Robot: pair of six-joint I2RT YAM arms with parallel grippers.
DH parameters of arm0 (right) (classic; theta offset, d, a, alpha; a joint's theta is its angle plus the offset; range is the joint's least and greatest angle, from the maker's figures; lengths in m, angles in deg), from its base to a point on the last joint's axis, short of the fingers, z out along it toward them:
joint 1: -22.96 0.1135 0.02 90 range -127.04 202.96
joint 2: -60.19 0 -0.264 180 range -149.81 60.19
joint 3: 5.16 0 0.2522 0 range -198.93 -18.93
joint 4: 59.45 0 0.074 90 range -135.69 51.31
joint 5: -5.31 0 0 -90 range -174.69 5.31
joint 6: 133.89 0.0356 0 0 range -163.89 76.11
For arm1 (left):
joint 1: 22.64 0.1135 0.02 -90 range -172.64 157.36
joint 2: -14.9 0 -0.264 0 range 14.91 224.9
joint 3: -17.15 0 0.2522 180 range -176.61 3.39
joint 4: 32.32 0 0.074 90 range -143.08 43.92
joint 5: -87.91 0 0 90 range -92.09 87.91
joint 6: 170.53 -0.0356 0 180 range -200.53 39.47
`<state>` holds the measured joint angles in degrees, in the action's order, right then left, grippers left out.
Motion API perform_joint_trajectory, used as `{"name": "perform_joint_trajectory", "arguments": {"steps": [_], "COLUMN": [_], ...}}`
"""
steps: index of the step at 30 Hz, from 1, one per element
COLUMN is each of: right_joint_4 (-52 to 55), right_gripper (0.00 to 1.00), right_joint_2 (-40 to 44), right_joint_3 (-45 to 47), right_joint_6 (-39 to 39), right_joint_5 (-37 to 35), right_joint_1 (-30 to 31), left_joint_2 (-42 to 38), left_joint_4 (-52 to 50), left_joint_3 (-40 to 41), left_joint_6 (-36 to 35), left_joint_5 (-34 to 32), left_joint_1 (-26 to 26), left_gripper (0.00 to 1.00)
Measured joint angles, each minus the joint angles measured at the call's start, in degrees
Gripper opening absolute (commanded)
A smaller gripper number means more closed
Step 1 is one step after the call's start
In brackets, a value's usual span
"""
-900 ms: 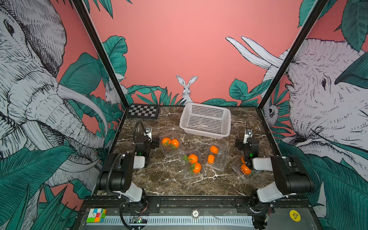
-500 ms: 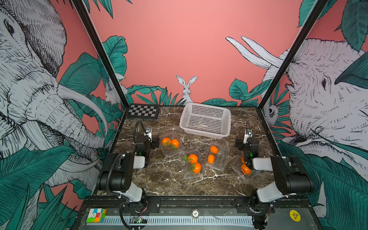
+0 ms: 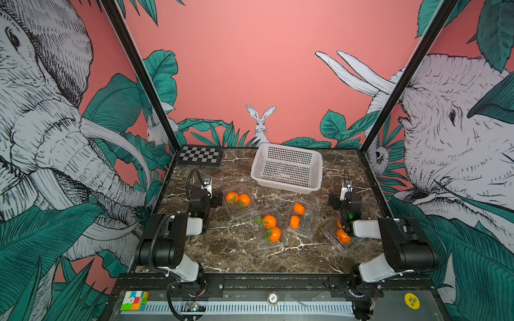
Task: Take oranges out of containers
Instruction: Move the basket to the corner of the board.
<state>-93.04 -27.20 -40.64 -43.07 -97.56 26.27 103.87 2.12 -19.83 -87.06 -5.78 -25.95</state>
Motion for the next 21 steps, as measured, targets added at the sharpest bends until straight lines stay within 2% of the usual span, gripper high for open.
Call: {"name": "perform_joint_trajectory", "arguments": {"steps": [17,19,21], "right_joint_4": [0.98,3.39,3.96], "right_gripper": [0.99,0.99,0.98], "right_joint_2": [0.85,3.74,7.39], "right_joint_3": [-0.02,0.09,0.13], "right_joint_6": [0.09,0.48,0.96], "right_joint_5": [-0.44,-1.62,-3.23], "right_joint_1": [0.00,0.00,0.00], "left_joint_2": [-0.09,-1.53,-5.68], "left_joint_4": [0.11,-3.13,-11.06], "left_joint_3": [-0.02,-0.74,-3.48], "left_joint_6": [0.00,0.04,0.85], "left_joint_5": [0.17,-0.20,-0.81], "left_joint_1": [0.26,0.35,0.35], "left_gripper": [0.99,0.99,0.99]}}
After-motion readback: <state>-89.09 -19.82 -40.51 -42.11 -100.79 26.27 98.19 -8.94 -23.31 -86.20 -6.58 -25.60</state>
